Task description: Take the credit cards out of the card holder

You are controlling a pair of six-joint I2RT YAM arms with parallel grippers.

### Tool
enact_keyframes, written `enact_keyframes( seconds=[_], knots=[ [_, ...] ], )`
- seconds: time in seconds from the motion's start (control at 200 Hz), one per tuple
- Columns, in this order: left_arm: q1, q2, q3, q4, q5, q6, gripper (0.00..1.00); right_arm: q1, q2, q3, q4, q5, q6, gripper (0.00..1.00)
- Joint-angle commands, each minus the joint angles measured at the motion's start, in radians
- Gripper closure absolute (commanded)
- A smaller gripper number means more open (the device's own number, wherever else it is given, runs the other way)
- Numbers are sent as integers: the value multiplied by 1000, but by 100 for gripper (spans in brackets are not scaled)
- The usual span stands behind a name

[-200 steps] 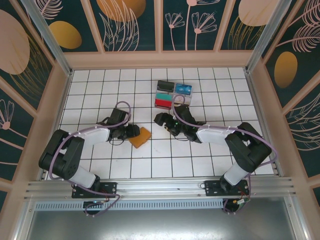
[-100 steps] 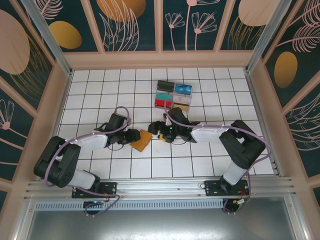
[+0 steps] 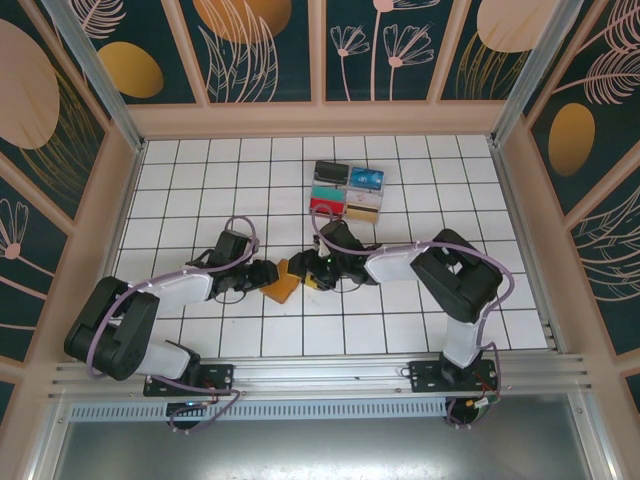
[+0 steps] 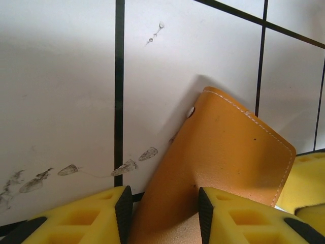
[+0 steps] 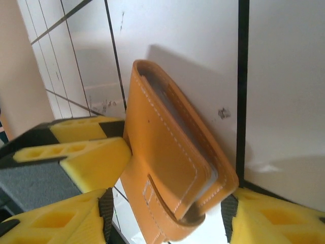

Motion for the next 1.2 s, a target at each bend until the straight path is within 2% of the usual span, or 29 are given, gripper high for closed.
enact_keyframes(
  seconds=[0.0,0.115,0.35,0.47,0.581,0.676,0.771,0.936,0.996,1.046,1.191],
  knots=[
    [-6,5,-33,-44,6,-19,59,5,31,44,49,-6,8,41],
    [-6,3,-38,-39,9,-22,60,5,34,64,76,-4,6,43],
    [-6,-23,-38,-19,30,-35,60,15,41,90,104,-19,-15,56],
    [-6,-44,-28,-28,35,-45,64,27,61,108,104,-21,-25,60],
    [-6,-97,-46,-9,23,-79,64,35,78,122,106,-4,-23,73],
    [-6,-130,-36,-30,-9,-100,63,36,54,122,60,69,-57,82],
    [-6,-165,11,-93,-72,-104,54,29,-6,141,-81,171,-140,83],
    [0,-231,96,-198,-203,-119,21,-14,-144,171,-332,278,-294,84],
    [8,-245,113,-212,-223,-127,13,-39,-198,188,-434,324,-346,84],
    [22,-247,126,-220,-231,-131,2,-64,-241,208,-515,355,-388,84],
    [67,-218,155,-242,-228,-126,1,-122,-313,300,-735,469,-519,84]
  ],
)
